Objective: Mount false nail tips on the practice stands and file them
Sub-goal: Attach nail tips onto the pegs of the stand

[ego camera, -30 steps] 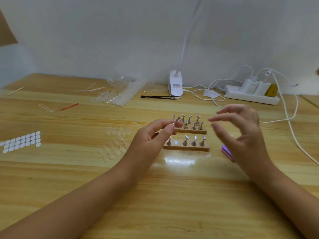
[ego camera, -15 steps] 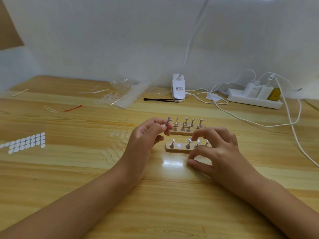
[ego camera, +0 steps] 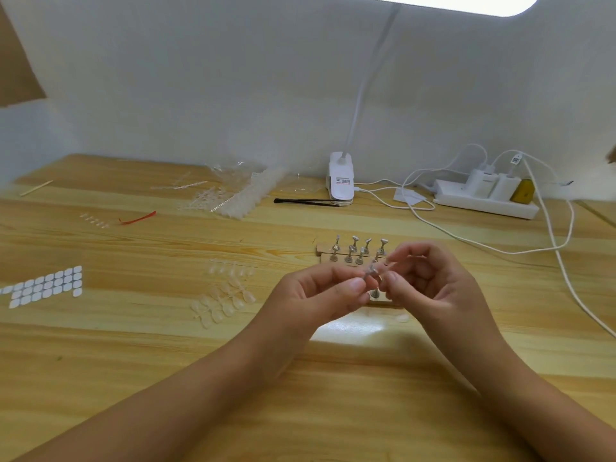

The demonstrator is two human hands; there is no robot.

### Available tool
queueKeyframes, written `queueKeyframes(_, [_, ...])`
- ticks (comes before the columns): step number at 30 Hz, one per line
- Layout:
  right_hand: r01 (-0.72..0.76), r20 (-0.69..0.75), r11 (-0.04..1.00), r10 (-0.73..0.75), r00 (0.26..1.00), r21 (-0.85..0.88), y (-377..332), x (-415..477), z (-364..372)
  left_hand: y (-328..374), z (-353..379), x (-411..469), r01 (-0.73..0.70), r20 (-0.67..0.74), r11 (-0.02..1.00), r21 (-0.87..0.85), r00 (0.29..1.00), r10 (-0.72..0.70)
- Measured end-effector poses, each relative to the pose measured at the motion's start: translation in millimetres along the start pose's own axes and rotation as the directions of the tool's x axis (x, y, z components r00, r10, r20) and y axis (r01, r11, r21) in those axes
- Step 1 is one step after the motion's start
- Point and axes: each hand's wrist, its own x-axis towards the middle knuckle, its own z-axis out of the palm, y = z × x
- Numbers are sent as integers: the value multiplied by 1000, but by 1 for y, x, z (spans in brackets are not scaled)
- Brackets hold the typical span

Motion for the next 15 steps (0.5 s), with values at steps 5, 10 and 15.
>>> queueKeyframes(5, [-1,23,1000,1,1000,-29,0,-1,1,0,-4,2,18,-31,999,-30,999,-19])
queueKeyframes(10, [-50,-39,995,53,998,88,-1,1,-2,-1,-6,4,-20,-71,999,43,997,23])
queueKeyframes(15, [-47,-18,975,52,998,219,-5,0,-5,-3,-6,5,-35,-96,987,160,994,50])
